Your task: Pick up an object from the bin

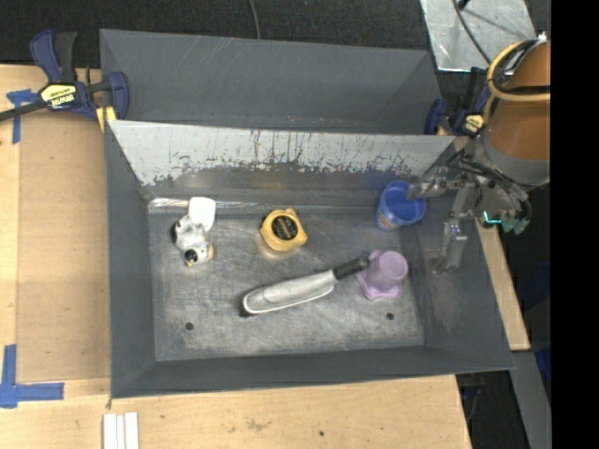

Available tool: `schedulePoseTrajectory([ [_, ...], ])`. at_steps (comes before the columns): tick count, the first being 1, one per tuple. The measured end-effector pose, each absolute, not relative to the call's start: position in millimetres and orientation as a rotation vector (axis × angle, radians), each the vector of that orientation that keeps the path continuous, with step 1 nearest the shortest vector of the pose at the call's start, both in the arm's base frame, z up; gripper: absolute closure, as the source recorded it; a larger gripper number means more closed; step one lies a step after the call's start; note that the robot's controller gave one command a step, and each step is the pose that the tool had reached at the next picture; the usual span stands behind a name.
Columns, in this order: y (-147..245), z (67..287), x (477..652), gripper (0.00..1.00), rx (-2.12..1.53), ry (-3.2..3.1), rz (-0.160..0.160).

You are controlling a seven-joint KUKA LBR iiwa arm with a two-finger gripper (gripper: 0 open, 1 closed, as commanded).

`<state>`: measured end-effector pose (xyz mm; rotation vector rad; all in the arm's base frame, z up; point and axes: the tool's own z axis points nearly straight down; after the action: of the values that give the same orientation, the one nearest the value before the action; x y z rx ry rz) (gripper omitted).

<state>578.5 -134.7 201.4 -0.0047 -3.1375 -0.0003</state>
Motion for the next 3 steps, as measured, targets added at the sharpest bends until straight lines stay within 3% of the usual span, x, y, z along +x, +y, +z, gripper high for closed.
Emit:
schedulePoseTrajectory([
  [1, -134, 206, 580.3, 0.0, 0.0, -3.146, 0.002],
  [3, -104, 153, 572.2, 0.0, 0.884, -3.016, -0.001],
])
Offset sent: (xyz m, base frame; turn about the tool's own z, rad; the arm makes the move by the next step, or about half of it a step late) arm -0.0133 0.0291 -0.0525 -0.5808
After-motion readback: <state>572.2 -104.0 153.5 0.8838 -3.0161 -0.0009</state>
